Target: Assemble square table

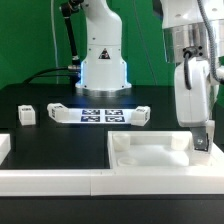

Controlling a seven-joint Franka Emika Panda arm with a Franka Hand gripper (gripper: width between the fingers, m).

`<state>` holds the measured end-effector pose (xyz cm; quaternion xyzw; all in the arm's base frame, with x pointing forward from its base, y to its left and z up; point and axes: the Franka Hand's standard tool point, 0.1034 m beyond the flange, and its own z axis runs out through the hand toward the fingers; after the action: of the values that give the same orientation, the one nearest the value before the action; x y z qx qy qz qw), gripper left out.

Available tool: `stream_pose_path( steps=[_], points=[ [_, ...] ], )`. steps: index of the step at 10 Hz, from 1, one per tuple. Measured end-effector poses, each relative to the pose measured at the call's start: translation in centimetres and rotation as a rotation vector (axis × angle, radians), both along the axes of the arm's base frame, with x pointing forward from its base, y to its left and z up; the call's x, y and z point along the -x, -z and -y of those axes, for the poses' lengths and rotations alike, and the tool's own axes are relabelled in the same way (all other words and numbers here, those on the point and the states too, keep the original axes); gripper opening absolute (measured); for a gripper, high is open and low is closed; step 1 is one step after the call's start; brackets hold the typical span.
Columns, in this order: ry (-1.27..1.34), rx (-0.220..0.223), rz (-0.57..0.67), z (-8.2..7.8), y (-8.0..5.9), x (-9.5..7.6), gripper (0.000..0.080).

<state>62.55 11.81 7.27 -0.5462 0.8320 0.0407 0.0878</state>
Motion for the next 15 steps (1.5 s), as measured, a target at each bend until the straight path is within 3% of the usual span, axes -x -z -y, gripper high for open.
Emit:
stream_pose_path(
  steps=[3, 4, 10, 14, 15],
  points=[
    [-0.021, -0.021, 0.045, -0.4, -4.1, 0.2, 0.0648],
    [-0.021, -0.027, 0.047, -0.4, -4.9, 0.3, 0.0649],
    [-0.048, -0.02, 0.047, -0.4, -4.4, 0.5, 0.0649],
    [-0.281, 0.005, 0.059, 0.6, -5.0, 5.0, 0.0649],
    [-0.378, 0.015, 0.077, 0.8, -5.1, 5.2, 0.0649]
  ],
)
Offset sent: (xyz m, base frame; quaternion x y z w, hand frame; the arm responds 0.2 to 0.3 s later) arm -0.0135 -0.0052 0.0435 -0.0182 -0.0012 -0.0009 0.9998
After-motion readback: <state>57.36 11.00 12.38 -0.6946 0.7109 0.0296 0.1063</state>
